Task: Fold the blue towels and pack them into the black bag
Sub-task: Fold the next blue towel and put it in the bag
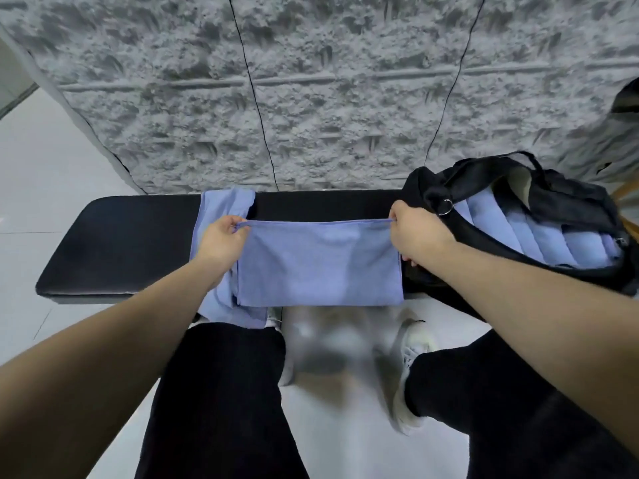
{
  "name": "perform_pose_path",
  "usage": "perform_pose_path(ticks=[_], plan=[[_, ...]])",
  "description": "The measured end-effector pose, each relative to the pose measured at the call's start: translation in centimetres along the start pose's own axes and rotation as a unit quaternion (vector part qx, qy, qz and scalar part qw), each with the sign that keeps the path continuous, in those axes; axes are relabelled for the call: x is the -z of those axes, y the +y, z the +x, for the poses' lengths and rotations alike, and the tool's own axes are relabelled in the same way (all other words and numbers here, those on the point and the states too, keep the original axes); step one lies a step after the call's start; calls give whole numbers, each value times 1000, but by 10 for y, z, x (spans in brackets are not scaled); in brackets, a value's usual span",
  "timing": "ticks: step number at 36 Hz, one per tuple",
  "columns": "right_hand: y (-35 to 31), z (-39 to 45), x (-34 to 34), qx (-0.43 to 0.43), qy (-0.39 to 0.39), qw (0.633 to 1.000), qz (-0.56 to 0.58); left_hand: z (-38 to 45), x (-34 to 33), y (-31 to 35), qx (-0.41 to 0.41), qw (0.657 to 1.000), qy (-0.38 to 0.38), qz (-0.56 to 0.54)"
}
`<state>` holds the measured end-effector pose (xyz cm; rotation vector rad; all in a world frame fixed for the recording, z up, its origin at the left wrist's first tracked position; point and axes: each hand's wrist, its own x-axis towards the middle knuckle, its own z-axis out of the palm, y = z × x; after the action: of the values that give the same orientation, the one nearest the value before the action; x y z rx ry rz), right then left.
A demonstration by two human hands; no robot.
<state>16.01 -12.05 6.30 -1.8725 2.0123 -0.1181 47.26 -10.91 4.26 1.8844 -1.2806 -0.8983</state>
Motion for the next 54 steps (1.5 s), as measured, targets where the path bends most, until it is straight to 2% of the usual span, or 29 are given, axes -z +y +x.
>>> perform_pose_path(ticks=[6,14,19,23,26,32,39,45,51,54], plan=[[-8,32,-2,16,-40,992,-117,26,-14,-9,9,1000,9,29],[-5,60,-19,1,-68,987,-144,47,-29,-25,30,1000,0,-3],[-1,62,-25,-1,-58,990,-127,48,-33,-31,30,999,10,-11],[-1,59,-33,55,-21,993,-97,43,-36,-32,29,1000,-4,-1],[-4,58,-45,94,-15,993,-65,39,-38,-31,12,999,-20,31],[-13,49,-60,103,-14,994,-14,35,-36,-26,-41,997,-37,54],[-29,53,-62,101,10,995,-3,34,-30,-35,27,992,-55,109],[-36,60,-66,107,-11,994,2,42,-26,-39,-51,983,-60,166],[-39,67,-64,106,-42,993,1,41,-26,-34,-54,983,-94,146],[-38,69,-64,105,-45,993,4,45,-23,-36,-99,976,-102,167]])
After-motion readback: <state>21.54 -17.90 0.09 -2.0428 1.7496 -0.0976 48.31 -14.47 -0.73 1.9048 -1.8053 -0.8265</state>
